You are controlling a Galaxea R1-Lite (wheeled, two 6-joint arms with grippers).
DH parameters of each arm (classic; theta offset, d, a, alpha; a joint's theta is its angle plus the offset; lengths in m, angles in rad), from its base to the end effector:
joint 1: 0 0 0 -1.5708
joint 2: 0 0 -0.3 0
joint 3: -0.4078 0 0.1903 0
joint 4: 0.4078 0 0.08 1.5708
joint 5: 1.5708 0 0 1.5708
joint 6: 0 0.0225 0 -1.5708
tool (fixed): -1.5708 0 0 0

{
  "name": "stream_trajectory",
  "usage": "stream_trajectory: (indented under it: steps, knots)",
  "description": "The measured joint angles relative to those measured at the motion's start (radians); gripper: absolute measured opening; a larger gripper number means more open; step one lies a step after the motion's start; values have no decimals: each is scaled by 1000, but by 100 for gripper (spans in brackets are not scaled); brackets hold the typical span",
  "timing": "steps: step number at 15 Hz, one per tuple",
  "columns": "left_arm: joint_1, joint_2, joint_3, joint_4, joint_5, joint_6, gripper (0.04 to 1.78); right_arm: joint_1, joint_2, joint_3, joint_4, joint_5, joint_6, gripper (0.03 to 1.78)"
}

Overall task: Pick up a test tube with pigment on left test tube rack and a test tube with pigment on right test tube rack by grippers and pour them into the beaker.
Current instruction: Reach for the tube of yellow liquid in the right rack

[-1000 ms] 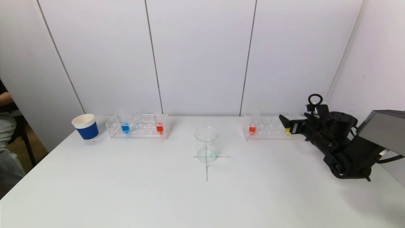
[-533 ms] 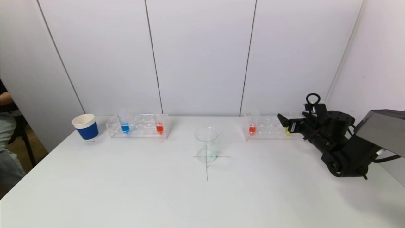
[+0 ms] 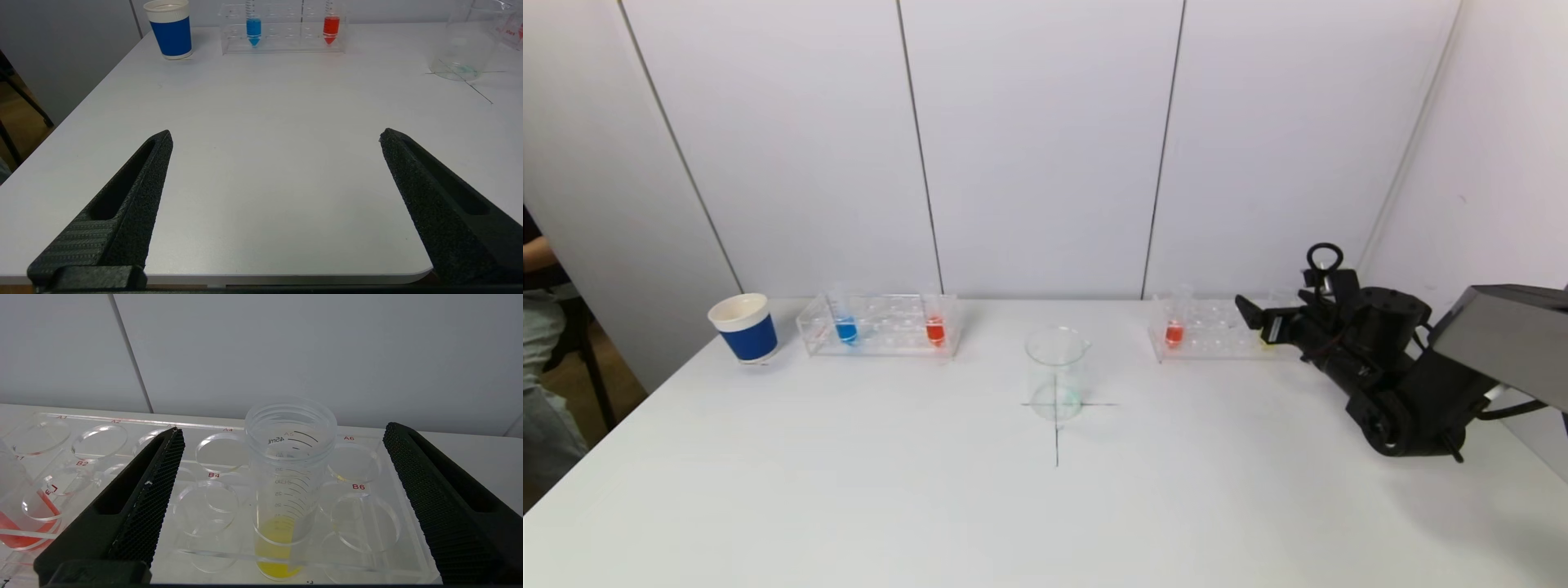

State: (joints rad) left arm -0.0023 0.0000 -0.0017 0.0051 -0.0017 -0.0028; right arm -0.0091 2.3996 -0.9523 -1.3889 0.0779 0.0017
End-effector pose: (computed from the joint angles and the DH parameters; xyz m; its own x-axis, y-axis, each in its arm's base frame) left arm -0.0229 0.0000 0.0754 1.0000 -0.0040 -0.0034 0.0040 1.0000 -0.0028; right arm 0.4198 -0.0021 0.0327 0.9959 0.0688 -0.0582 -0.0685 0.9976 0.0062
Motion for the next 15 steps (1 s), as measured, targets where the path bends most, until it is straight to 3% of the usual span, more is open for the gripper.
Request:
stream_trajectory:
  steps: [15]
  knots:
    - [0, 0, 0, 0, 0, 0, 177, -2, 12, -18, 17, 0, 3, 177]
